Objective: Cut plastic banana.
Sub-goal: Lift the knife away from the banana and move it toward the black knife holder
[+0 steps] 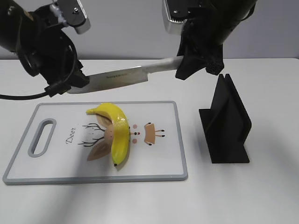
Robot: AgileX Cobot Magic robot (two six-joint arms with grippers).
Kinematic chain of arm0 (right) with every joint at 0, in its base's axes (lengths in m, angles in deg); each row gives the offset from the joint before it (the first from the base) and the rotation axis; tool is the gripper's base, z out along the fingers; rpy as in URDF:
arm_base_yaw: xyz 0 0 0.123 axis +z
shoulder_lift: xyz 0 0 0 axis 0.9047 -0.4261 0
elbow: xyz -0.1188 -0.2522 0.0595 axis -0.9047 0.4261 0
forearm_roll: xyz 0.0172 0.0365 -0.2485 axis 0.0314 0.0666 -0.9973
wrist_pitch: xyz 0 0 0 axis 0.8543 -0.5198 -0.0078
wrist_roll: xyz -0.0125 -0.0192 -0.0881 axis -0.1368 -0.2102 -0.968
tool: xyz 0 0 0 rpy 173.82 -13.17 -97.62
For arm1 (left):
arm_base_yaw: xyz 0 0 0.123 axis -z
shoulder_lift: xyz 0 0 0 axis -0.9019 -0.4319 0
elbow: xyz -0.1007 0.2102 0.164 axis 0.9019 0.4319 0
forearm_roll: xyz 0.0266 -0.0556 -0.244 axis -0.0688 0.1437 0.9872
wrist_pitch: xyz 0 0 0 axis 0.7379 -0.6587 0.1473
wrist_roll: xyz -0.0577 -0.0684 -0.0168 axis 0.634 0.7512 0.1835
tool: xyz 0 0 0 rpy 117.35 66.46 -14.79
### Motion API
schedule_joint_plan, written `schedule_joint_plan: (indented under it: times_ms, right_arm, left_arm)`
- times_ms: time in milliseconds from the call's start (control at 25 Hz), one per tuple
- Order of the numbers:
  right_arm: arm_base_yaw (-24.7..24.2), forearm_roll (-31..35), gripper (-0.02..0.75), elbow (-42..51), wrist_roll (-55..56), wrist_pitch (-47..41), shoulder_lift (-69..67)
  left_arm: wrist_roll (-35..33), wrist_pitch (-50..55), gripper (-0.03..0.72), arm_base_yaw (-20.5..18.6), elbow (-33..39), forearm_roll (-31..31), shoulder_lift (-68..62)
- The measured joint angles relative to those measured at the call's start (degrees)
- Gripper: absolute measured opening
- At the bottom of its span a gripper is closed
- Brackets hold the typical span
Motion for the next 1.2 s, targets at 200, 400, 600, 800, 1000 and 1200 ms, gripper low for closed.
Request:
schedule_joint_plan:
  times_ms: [200, 400, 600, 800, 1000, 1200]
  right_arm:
    - [-0.18, -0.93, 0.164, 0.0, 0.01, -0.52, 0.0]
    - [-0.18, -0.93, 0.164, 0.0, 0.17, -0.58, 0.0]
    - [-0.18, -1.14, 0.164, 0.0, 5.05, -0.49, 0.0]
    - [-0.18, -4.31, 0.164, -1.45, 15.38, -0.43, 0.0]
    - [-0.18, -9.8, 0.164, -4.59, 30.1, -0.83, 0.0]
    - [-0.18, -12.42, 0.164, -8.54, 41.57, -4.57, 0.0]
  left_arm:
    - [0.19, -0.9, 0.659, -0.07, 0.0, 0.4, 0.05]
    - [0.19, -0.96, 0.671, -0.07, 0.0, 0.79, 1.71]
    - [1.24, -0.13, 0.667, -0.07, 0.0, 0.59, 6.14]
    - [10.13, 1.39, 0.656, -0.07, 0.0, -3.75, 11.4]
    - [22.45, 4.96, 0.639, -0.07, 0.0, -11.57, 16.39]
    - [37.75, 12.91, 0.611, -2.48, 0.0, -19.7, 19.99]
